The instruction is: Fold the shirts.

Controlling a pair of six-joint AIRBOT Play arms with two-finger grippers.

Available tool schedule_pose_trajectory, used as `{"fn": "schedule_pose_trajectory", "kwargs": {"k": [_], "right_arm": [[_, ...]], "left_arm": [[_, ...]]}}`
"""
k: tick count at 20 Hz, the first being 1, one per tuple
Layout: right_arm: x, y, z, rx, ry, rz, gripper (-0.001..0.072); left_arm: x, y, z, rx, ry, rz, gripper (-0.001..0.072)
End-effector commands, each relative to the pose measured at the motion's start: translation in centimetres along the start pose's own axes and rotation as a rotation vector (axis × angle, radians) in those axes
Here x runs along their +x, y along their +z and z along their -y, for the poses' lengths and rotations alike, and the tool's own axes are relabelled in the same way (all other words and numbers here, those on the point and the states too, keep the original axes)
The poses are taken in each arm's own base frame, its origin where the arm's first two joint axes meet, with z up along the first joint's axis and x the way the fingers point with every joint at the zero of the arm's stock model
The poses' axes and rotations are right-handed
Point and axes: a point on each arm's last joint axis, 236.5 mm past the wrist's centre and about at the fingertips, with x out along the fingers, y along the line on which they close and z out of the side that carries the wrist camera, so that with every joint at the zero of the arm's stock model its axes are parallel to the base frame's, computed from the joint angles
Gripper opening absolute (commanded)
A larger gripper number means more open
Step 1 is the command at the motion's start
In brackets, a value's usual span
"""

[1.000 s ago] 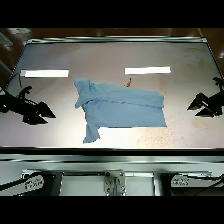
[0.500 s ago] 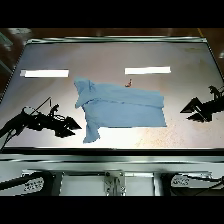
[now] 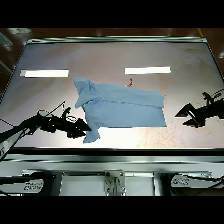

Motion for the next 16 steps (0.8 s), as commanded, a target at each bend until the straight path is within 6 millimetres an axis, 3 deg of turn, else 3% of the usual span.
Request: {"fn": "schedule_pose_trajectory", "kwargs": {"k": [1,5,11,14,15,16], "right_arm": [[3.5,-0.7,-0.3,0.045,0.077,-0.021,0.069],[5.3,-0.1,-1.8,0.081,0.192,-0.028,0.069],[8.9,-0.2,-1.7,-0.039,0.054,-0.058,0.069],[10.4,0.4,-3.1,-0.02,0.081,-0.041,0.0683],[10.9,0.3,-3.6,-0.011,0.1,-0.053,0.0586],[11.0,0.0,-4.2,-0.008,0.12,-0.066,0.0325]], "left_arm": [[0.4,0.1,0.5,-0.01,-0.03,-0.001,0.0163],[0.4,0.0,0.6,-0.007,-0.031,-0.007,0.0036],[0.0,-1.2,1.5,0.076,-0.053,-0.044,0.0035],[-1.1,-1.7,2.3,0.154,-0.041,-0.029,0.0035],[-1.5,-1.6,2.4,0.175,-0.034,-0.014,0.0035],[-2.0,-1.4,2.8,0.186,-0.037,0.003,0.0035]]}}
